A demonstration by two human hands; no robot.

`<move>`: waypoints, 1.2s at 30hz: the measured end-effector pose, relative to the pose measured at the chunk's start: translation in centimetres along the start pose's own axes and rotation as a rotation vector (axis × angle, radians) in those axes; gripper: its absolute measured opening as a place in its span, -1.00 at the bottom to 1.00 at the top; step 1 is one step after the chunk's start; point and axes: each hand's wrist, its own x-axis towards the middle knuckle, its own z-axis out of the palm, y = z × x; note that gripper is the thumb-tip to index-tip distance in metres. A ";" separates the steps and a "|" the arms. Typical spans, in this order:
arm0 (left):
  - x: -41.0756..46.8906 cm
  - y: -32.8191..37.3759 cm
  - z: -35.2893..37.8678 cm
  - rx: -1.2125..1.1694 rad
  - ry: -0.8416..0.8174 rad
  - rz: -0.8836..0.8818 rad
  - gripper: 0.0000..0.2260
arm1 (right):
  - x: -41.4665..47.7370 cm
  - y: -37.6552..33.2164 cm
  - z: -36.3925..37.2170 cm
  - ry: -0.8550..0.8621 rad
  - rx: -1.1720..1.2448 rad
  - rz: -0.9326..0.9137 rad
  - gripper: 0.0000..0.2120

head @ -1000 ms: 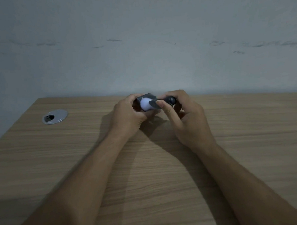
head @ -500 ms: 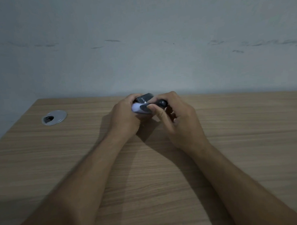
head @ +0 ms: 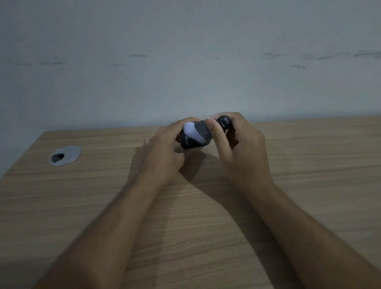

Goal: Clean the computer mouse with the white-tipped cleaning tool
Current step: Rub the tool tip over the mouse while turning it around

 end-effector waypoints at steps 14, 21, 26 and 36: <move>0.1 -0.4 0.0 0.160 -0.007 0.077 -0.12 | -0.3 0.1 0.5 -0.023 0.006 0.000 -0.73; 0.1 0.0 0.0 0.206 0.001 0.145 -0.37 | 0.5 2.5 -0.5 0.100 -0.117 0.189 -0.81; 0.1 -0.1 0.0 0.222 -0.016 0.125 -0.23 | 0.0 0.8 -0.4 0.019 -0.034 0.085 -0.83; 0.0 -0.5 0.0 0.199 -0.014 0.131 -0.32 | 0.4 2.1 -0.2 0.094 -0.099 0.164 -0.80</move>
